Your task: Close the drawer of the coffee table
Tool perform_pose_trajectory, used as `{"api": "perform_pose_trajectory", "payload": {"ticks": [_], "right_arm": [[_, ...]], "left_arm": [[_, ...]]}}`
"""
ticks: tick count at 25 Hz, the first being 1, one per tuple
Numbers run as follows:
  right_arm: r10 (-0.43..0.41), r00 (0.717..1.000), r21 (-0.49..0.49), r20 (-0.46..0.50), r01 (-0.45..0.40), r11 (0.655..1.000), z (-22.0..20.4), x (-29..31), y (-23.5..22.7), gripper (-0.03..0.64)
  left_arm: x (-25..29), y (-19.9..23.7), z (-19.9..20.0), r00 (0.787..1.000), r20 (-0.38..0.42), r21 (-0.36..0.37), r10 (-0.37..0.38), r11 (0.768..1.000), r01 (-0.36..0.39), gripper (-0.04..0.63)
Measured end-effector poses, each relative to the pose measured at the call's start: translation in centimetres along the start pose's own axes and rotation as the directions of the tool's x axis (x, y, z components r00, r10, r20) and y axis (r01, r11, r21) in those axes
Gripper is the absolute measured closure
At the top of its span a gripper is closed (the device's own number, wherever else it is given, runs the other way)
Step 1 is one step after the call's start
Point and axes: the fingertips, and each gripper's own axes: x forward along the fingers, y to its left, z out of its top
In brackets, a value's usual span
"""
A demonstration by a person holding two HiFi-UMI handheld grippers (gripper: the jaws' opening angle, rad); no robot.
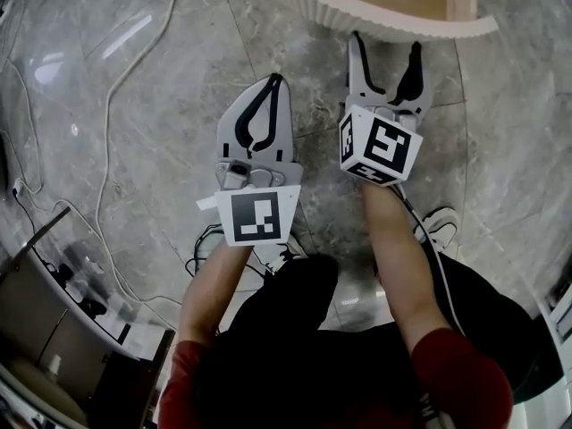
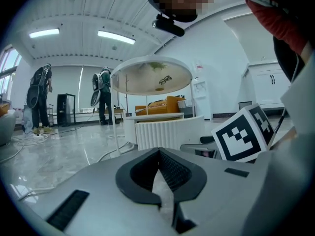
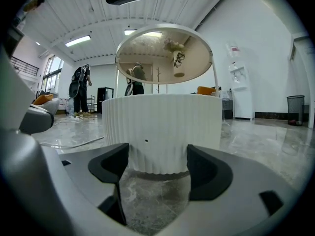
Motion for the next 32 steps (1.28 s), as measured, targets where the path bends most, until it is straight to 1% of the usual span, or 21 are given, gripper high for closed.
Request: {"api": "perform_pose_trajectory", "payload": {"ticks": [3, 6, 8, 13, 17, 20, 24, 28, 32], "right_arm": [[0.003, 1.0, -0.007, -0.007, -0.003, 1.0, 0.2, 1.0, -0.1, 0.265], [0.009, 1.0, -0.001, -0.005, -0.009, 1.0, 0.5, 2.1, -0.3, 0.265], [0.004, 1.0, 0.002, -0.004, -0.004, 1.0, 0.8, 2.7, -0.7, 0.265], [0.0, 1.0, -0.004, 0.002, 0.0, 1.0, 1.4, 4.8, -1.0, 0.265], [-0.006, 1.0, 0.005, 0.011, 0.006, 1.0, 1.8, 6.8, -1.2, 0.265], [-0.008, 1.0, 0.001, 0.021, 0.008, 1.0, 2.2, 8.2, -1.6, 0.265], [0.01, 1.0, 0.023, 0.026, -0.011, 1.0, 2.7, 10.1, -1.6, 0.265], [0.034, 0.999, 0.015, 0.027, -0.035, 0.999, 3.1, 11.3, -1.7, 0.265], [0.044, 0.999, 0.002, 0.026, -0.044, 0.999, 3.3, 11.9, -1.9, 0.265]], "left_arm": [[0.8, 0.3, -0.4, 0.999, -0.049, -0.017, 0.01, 1.0, -0.01, 0.581], [1.5, 0.6, -1.1, 0.993, -0.12, -0.058, 0.017, 0.998, -0.024, 0.581], [2.0, 0.7, -0.9, 0.992, -0.126, -0.076, 0.018, 0.997, -0.028, 0.581], [2.2, 1.2, -0.5, 0.995, -0.097, -0.106, 0.029, 0.994, -0.039, 0.581], [1.8, 1.1, -1.2, 0.993, -0.114, -0.075, 0.016, 0.997, -0.025, 0.581], [1.4, 1.2, -1.6, 0.993, -0.121, -0.066, 0.012, 0.998, -0.02, 0.581], [0.6, 1.7, -2.4, 0.986, -0.167, -0.051, 0.016, 0.998, -0.025, 0.581], [0.0, 1.8, -3.1, 0.978, -0.207, -0.023, 0.011, 1.0, -0.017, 0.581], [-0.2, 1.8, -3.4, 0.978, -0.211, -0.028, 0.011, 0.999, -0.017, 0.581]]}}
